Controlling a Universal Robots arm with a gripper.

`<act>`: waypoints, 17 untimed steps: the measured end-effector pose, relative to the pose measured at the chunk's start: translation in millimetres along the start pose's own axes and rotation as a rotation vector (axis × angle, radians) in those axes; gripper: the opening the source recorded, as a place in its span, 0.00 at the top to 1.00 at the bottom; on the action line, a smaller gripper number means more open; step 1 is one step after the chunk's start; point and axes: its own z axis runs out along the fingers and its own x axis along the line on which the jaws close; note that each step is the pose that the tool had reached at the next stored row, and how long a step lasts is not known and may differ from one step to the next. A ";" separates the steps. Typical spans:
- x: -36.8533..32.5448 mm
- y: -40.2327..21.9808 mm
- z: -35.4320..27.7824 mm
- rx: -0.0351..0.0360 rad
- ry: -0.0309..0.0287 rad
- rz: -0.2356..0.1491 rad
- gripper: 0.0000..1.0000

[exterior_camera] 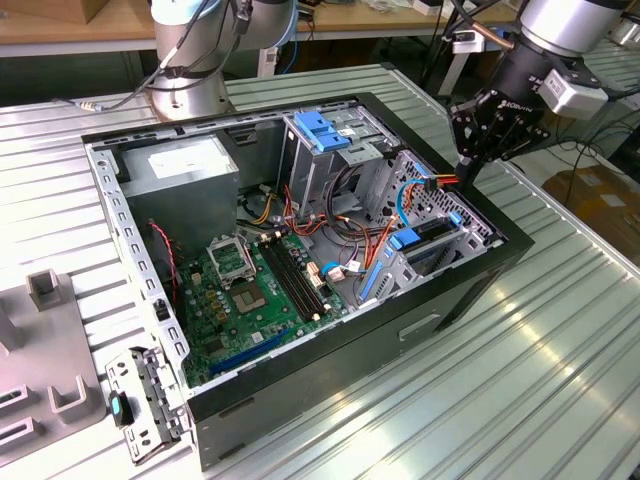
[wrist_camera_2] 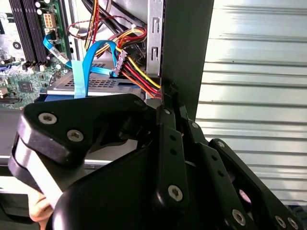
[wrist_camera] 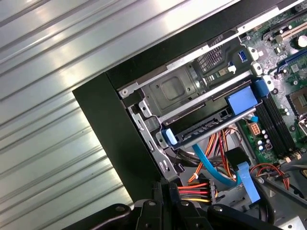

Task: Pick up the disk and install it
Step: 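Insert the first disk wire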

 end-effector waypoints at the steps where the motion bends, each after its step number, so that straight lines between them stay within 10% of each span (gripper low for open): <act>1: 0.0 0.0 -0.1 -0.0002 0.0001 0.000 0.84; 17: -0.7 0.4 2.3 0.0019 0.0016 0.131 0.84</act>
